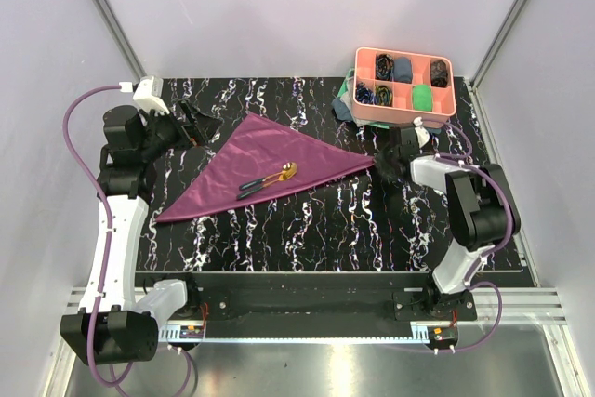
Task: Fold the napkin, place the utensils inside, and roll it up
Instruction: Fold the napkin
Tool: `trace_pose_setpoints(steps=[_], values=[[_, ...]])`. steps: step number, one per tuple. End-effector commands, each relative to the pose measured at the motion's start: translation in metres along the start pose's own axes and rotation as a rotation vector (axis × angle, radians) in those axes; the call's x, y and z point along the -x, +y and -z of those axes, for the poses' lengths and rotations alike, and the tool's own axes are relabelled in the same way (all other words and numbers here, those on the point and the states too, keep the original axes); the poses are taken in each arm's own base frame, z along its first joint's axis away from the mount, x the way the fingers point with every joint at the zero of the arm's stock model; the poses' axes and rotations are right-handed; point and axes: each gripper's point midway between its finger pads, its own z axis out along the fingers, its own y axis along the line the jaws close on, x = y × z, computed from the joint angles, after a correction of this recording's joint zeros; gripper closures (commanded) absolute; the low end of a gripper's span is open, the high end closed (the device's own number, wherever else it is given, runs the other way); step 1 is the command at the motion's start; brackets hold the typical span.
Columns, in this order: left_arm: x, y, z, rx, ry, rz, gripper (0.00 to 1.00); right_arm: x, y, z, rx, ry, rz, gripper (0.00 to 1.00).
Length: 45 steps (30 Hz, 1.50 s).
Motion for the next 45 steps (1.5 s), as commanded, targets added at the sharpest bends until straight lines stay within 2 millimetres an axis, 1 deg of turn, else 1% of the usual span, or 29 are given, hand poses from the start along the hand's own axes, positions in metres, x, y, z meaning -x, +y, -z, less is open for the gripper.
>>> trace_pose_setpoints(steps=[1,2,3,4,6,7,9,10,11,12,13,14,15,16,17,18,19,20,22,23,26,27,28,30,31,33,34,42,45], values=[[0.008,-0.008,-0.002,-0.049,-0.027,-0.012,0.01,0.032,0.032,0.027,0.080,-0.093,0.074,1.00],[0.008,-0.008,-0.002,-0.051,-0.027,-0.012,0.01,0.029,0.040,0.030,0.097,-0.092,0.098,1.00],[0.008,-0.008,-0.002,-0.052,-0.027,-0.012,0.01,0.020,0.053,0.033,0.124,-0.082,0.126,1.00],[0.007,-0.008,-0.002,-0.054,-0.024,-0.010,0.01,0.019,0.068,0.036,0.154,-0.085,0.142,1.00],[0.008,-0.010,-0.002,-0.061,-0.025,-0.016,0.01,0.007,0.085,0.036,0.182,-0.068,0.166,1.00],[0.008,-0.010,-0.002,-0.061,-0.028,-0.019,0.01,-0.007,0.110,0.042,0.233,-0.055,0.192,1.00],[0.009,-0.009,-0.002,-0.054,-0.033,-0.026,0.01,-0.028,0.133,0.041,0.272,-0.029,0.224,1.00],[0.008,-0.008,-0.002,-0.051,-0.033,-0.026,0.01,-0.044,0.160,0.051,0.330,-0.013,0.252,1.00],[0.008,-0.007,-0.002,-0.050,-0.033,-0.025,0.01,-0.060,0.169,0.047,0.345,0.015,0.270,1.00],[0.008,-0.008,-0.002,-0.051,-0.033,-0.025,0.01,-0.073,0.181,0.049,0.376,0.038,0.286,1.00],[0.008,-0.008,-0.002,-0.051,-0.033,-0.025,0.01,-0.078,0.202,0.055,0.417,0.039,0.293,1.00],[0.009,-0.008,-0.002,-0.051,-0.034,-0.025,0.01,-0.109,0.212,0.055,0.439,0.085,0.330,1.00],[0.008,-0.008,-0.002,-0.051,-0.033,-0.023,0.01,-0.122,0.223,0.059,0.469,0.112,0.343,1.00],[0.008,-0.007,-0.002,-0.050,-0.033,-0.025,0.01,-0.131,0.245,0.067,0.517,0.121,0.351,1.00],[0.009,-0.008,-0.002,-0.051,-0.034,-0.022,0.01,-0.161,0.249,0.065,0.530,0.167,0.383,1.00],[0.008,-0.008,-0.002,-0.051,-0.032,-0.022,0.01,-0.177,0.257,0.069,0.558,0.200,0.397,1.00],[0.008,-0.008,-0.002,-0.051,-0.031,-0.021,0.01,-0.184,0.274,0.077,0.597,0.208,0.400,1.00],[0.008,-0.008,-0.002,-0.051,-0.032,-0.022,0.01,-0.209,0.275,0.077,0.604,0.246,0.420,1.00],[0.008,-0.008,-0.002,-0.051,-0.032,-0.022,0.01,-0.232,0.288,0.081,0.645,0.292,0.430,1.00],[0.008,-0.008,-0.002,-0.054,-0.031,-0.020,0.01,-0.248,0.291,0.089,0.664,0.316,0.446,1.00],[0.008,-0.008,-0.002,-0.054,-0.032,-0.021,0.01,-0.274,0.301,0.098,0.704,0.360,0.469,1.00],[0.008,-0.008,-0.002,-0.054,-0.032,-0.021,0.01,-0.283,0.306,0.105,0.723,0.372,0.477,1.00],[0.009,-0.009,-0.001,-0.055,-0.035,-0.023,0.01,-0.291,0.304,0.105,0.722,0.384,0.482,1.00],[0.009,-0.009,-0.001,-0.054,-0.036,-0.021,0.01,-0.301,0.309,0.112,0.743,0.401,0.493,1.00],[0.009,-0.010,-0.001,-0.057,-0.035,-0.020,0.01,-0.307,0.307,0.110,0.740,0.410,0.499,1.00],[0.008,-0.010,0.000,-0.057,-0.034,-0.020,0.01,-0.312,0.310,0.112,0.750,0.417,0.503,1.00],[0.008,-0.009,-0.001,-0.056,-0.033,-0.019,0.01,-0.317,0.307,0.109,0.742,0.426,0.507,1.00],[0.010,-0.011,0.000,-0.061,-0.040,-0.019,0.01,-0.322,0.305,0.097,0.719,0.416,0.503,1.00],[0.009,-0.010,0.000,-0.060,-0.038,-0.018,0.01,-0.327,0.301,0.094,0.712,0.429,0.504,1.00]])
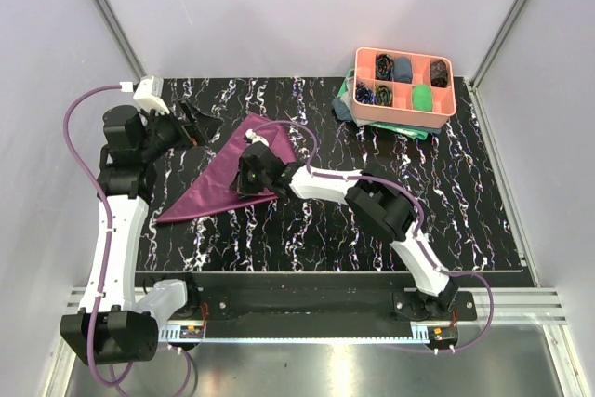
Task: Fold the napkin, place the utensils inside, and roll it up
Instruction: Fold the napkin
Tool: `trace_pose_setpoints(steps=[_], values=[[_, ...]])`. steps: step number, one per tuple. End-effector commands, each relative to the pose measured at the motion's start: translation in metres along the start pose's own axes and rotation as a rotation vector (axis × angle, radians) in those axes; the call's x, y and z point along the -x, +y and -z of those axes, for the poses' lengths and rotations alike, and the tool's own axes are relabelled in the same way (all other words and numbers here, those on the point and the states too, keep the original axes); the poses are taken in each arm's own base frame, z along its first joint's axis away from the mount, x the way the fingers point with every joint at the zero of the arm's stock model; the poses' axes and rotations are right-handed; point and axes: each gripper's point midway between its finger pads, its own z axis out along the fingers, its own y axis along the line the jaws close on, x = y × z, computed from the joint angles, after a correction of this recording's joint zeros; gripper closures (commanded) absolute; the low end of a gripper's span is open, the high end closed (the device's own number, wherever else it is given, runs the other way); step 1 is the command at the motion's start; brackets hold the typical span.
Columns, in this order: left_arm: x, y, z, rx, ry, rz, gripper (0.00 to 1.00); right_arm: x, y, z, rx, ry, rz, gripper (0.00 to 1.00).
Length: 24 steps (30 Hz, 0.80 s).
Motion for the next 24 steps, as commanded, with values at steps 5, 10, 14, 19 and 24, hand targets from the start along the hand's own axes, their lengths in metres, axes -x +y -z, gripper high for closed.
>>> trace_pose_setpoints(steps=[5,10,14,19,24], values=[[0.008,-0.006,-0.001,-0.039,-0.038,-0.022,0.01,0.004,0.020,-0.004,0.055,-0.012,-0.001,0.89],[0.006,0.003,-0.001,0.003,-0.049,-0.023,0.01,0.008,0.042,0.008,0.124,-0.003,0.046,0.56],[-0.007,0.027,-0.007,0.090,-0.047,-0.004,0.01,0.012,0.050,0.027,0.148,-0.006,0.083,0.42],[-0.041,0.077,-0.002,0.302,-0.002,0.077,0.01,0.036,0.056,0.077,0.169,-0.061,0.122,0.35],[-0.090,0.123,0.031,0.505,0.011,0.231,0.01,0.069,0.006,0.147,0.138,-0.145,0.047,0.34]])
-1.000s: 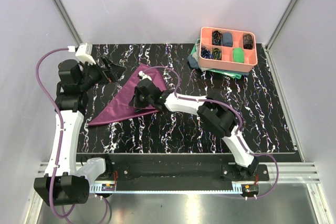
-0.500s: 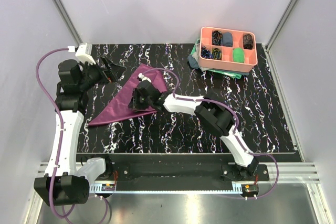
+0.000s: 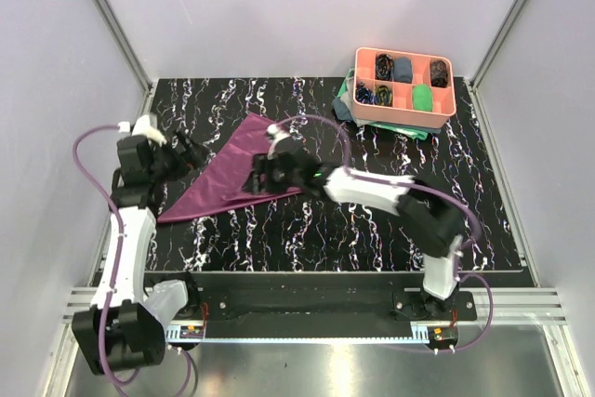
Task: Fold the napkin, place the utensils inside, and roll it up
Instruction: Fold the napkin
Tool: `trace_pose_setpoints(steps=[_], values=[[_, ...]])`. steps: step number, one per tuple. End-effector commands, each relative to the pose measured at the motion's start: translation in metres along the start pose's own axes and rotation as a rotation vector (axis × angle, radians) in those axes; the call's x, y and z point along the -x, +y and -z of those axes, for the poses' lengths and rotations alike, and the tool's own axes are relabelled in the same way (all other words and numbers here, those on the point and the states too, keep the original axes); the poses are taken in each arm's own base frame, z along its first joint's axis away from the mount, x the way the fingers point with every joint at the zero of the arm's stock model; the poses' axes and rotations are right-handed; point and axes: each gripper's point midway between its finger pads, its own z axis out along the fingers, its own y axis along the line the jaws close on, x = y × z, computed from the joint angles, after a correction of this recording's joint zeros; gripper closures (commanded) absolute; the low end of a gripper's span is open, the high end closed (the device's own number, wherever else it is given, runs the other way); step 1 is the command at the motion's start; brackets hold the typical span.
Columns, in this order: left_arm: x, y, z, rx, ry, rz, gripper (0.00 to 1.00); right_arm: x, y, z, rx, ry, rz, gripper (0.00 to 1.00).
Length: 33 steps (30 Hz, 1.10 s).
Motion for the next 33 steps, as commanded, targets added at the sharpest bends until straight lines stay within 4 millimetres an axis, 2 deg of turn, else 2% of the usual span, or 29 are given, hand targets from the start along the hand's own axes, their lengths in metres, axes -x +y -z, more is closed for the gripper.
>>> trace_pose_setpoints(steps=[1,2,3,4,5,6,8,9,10,13,18,23,25,28,29,33], values=[[-0.020,0.058,0.022,0.257,-0.074,0.125,0.01,0.069,-0.009,0.085,0.079,-0.173,-0.028,0.34],[-0.025,0.068,0.026,0.302,-0.086,0.148,0.01,0.075,-0.045,0.099,0.028,-0.190,-0.069,0.34],[-0.038,0.080,0.034,0.353,-0.101,0.204,0.01,0.087,-0.045,0.121,0.041,-0.231,-0.061,0.34],[-0.042,0.094,0.040,0.422,-0.131,0.235,0.01,0.088,-0.054,0.132,0.043,-0.236,-0.067,0.34],[-0.047,0.100,0.044,0.447,-0.145,0.265,0.01,0.083,-0.073,0.142,0.016,-0.237,-0.085,0.34],[-0.058,0.110,0.049,0.478,-0.159,0.322,0.01,0.100,-0.088,0.164,0.000,-0.292,-0.095,0.34],[-0.067,0.121,0.052,0.517,-0.169,0.371,0.01,0.097,-0.108,0.179,-0.005,-0.288,-0.122,0.34],[-0.077,0.131,0.051,0.550,-0.160,0.422,0.01,0.108,-0.122,0.195,-0.019,-0.327,-0.143,0.34],[-0.084,0.135,0.050,0.563,-0.147,0.452,0.02,0.106,-0.126,0.201,-0.005,-0.320,-0.152,0.34],[-0.103,0.151,0.043,0.602,-0.122,0.574,0.05,0.104,-0.136,0.209,-0.046,-0.330,-0.124,0.33],[-0.118,0.176,0.038,0.664,-0.158,0.714,0.16,0.106,-0.125,0.226,-0.044,-0.358,-0.117,0.32],[-0.132,0.193,0.042,0.718,-0.204,0.768,0.24,0.102,-0.140,0.225,-0.073,-0.352,-0.140,0.31],[-0.126,0.199,0.042,0.708,-0.249,0.793,0.27,0.100,-0.144,0.224,-0.078,-0.344,-0.142,0.31],[-0.126,0.206,0.038,0.685,-0.265,0.818,0.36,0.099,-0.147,0.223,-0.079,-0.336,-0.146,0.31],[-0.128,0.213,0.038,0.703,-0.270,0.831,0.37,0.099,-0.148,0.222,-0.080,-0.333,-0.152,0.31],[-0.130,0.217,0.036,0.681,-0.262,0.847,0.40,0.095,-0.158,0.217,-0.087,-0.310,-0.185,0.31]])
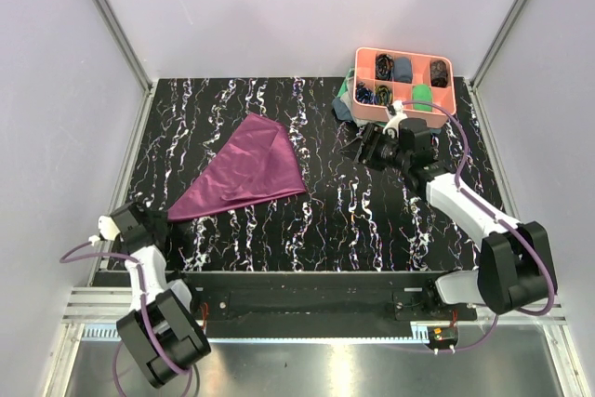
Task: Fold the napkin, place the utensils inside, and roll it up
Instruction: Fold the napkin
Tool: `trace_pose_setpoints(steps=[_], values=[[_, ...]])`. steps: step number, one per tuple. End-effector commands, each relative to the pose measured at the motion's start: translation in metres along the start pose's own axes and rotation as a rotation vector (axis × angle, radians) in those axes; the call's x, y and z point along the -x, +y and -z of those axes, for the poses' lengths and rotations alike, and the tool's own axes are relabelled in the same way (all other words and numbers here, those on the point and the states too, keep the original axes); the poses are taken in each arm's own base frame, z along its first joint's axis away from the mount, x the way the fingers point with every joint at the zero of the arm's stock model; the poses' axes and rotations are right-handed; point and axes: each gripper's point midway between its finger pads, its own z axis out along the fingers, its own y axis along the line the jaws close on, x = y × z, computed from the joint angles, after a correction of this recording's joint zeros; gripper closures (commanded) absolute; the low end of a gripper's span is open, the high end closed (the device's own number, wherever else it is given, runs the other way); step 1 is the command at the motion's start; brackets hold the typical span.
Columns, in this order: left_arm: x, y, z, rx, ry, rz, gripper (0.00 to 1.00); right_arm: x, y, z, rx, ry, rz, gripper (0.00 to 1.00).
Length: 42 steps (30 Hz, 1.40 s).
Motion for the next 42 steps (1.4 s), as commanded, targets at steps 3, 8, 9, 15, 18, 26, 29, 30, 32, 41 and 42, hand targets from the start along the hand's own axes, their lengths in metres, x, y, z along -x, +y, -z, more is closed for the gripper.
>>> trace_pose_setpoints(steps=[3,8,9,15,18,26,29,30,32,41,42], values=[[0.007,-0.005,-0.010,-0.060,-0.013,0.026,0.44,-0.009,-0.013,-0.008,0.002,0.055,-0.031,0.31],[0.003,0.000,-0.013,-0.053,-0.003,0.023,0.51,-0.009,-0.015,-0.011,0.005,0.067,-0.044,0.31],[0.002,0.001,-0.014,-0.055,0.000,0.025,0.52,-0.010,-0.015,-0.011,0.006,0.068,-0.042,0.31],[-0.002,0.008,-0.018,-0.036,0.010,0.018,0.54,-0.009,-0.016,-0.011,0.005,0.067,-0.045,0.31],[0.000,0.008,-0.018,-0.034,0.007,0.018,0.59,-0.009,-0.018,-0.010,0.002,0.065,-0.049,0.31],[0.003,0.012,-0.016,-0.016,-0.007,-0.021,0.84,-0.010,-0.022,-0.010,-0.003,0.068,-0.051,0.31],[0.010,0.002,-0.014,-0.052,-0.022,-0.087,0.97,-0.013,-0.023,-0.009,-0.005,0.075,-0.045,0.31],[0.011,-0.003,-0.013,-0.071,-0.025,-0.103,1.00,-0.014,-0.024,-0.010,-0.005,0.077,-0.044,0.31],[0.020,-0.019,-0.008,-0.140,-0.061,-0.137,1.00,-0.018,-0.027,-0.010,-0.010,0.087,-0.043,0.31],[0.000,-0.114,0.031,-0.541,-0.079,-0.351,1.00,-0.031,-0.035,-0.016,-0.006,0.139,-0.060,0.31],[-0.004,-0.122,0.034,-0.557,-0.085,-0.379,1.00,-0.031,-0.034,-0.016,-0.003,0.141,-0.058,0.31]])
